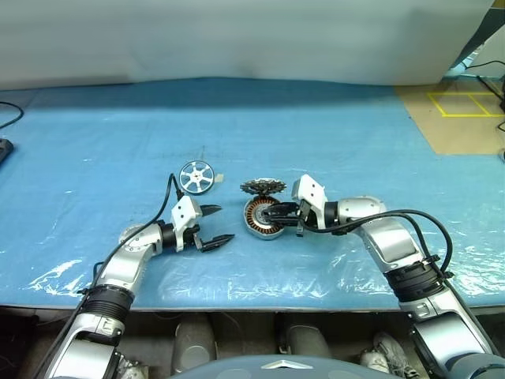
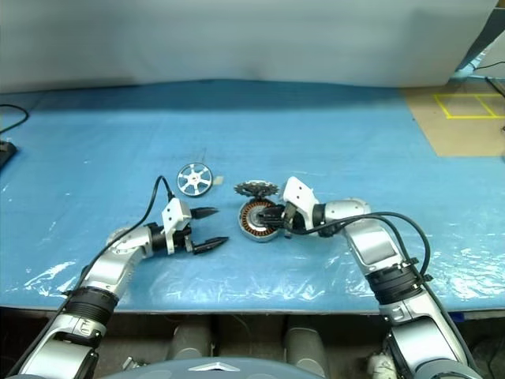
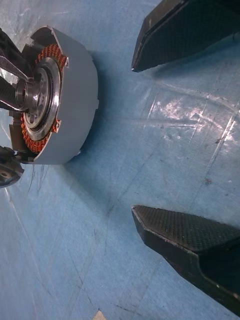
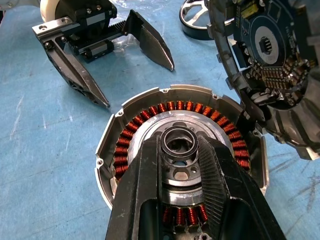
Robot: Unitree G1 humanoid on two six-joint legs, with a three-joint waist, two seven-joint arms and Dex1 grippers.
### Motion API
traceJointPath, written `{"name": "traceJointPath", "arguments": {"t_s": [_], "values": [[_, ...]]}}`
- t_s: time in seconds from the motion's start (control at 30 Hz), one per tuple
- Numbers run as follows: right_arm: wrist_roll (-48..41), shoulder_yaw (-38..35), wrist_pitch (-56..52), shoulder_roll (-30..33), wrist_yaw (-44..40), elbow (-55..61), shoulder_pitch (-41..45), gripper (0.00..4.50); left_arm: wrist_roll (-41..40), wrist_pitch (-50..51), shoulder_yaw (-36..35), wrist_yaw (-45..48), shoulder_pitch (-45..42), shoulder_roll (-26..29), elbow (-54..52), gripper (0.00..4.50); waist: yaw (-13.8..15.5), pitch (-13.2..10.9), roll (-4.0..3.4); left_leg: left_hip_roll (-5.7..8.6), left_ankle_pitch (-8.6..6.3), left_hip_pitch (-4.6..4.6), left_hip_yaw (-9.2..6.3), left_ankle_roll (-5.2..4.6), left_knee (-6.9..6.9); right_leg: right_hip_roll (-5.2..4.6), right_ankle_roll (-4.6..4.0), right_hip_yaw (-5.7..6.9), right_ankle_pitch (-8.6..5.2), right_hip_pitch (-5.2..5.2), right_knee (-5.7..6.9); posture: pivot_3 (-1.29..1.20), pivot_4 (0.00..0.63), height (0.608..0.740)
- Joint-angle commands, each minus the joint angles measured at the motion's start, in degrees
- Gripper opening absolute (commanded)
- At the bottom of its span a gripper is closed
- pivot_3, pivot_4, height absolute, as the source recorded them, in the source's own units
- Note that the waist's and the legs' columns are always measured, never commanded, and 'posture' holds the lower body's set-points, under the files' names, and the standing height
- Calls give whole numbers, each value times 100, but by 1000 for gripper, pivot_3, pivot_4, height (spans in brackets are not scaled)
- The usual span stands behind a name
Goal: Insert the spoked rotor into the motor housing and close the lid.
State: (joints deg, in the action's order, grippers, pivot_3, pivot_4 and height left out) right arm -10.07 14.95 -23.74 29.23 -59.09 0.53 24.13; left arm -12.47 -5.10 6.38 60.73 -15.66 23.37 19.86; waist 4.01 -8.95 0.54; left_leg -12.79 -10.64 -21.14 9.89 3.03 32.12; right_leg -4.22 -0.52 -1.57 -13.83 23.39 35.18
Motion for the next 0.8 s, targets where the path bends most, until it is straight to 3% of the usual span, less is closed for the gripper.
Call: {"name": "traceJointPath", "arguments": {"t_s": [0.03, 0.37, 0.73, 0.8], "values": [[16, -3, 133, -8, 2, 9, 124, 650, 47, -2, 22, -22, 23, -1, 77, 4500, 0, 0, 0, 0, 0, 0, 0, 0, 0, 0, 0, 0, 0, 0, 0, 0, 150, 740], [1, 10, 48, -15, -50, -16, 103, 650, 59, -40, 16, -30, 36, 0, 104, 4500, 0, 0, 0, 0, 0, 0, 0, 0, 0, 0, 0, 0, 0, 0, 0, 0, 150, 740], [2, -27, 125, 8, -77, 35, 89, 4299, 56, 56, 36, -74, 58, 14, -38, 4500, 1, 0, 0, 0, 0, 0, 0, 0, 0, 0, 0, 0, 0, 0, 0, 0, 150, 740], [-2, -37, 133, 13, -86, 38, 82, 4452, 55, 73, 37, -78, 56, 17, -53, 4500, 1, 0, 0, 0, 0, 0, 0, 0, 0, 0, 0, -1, 0, 0, 0, 0, 150, 740]]}}
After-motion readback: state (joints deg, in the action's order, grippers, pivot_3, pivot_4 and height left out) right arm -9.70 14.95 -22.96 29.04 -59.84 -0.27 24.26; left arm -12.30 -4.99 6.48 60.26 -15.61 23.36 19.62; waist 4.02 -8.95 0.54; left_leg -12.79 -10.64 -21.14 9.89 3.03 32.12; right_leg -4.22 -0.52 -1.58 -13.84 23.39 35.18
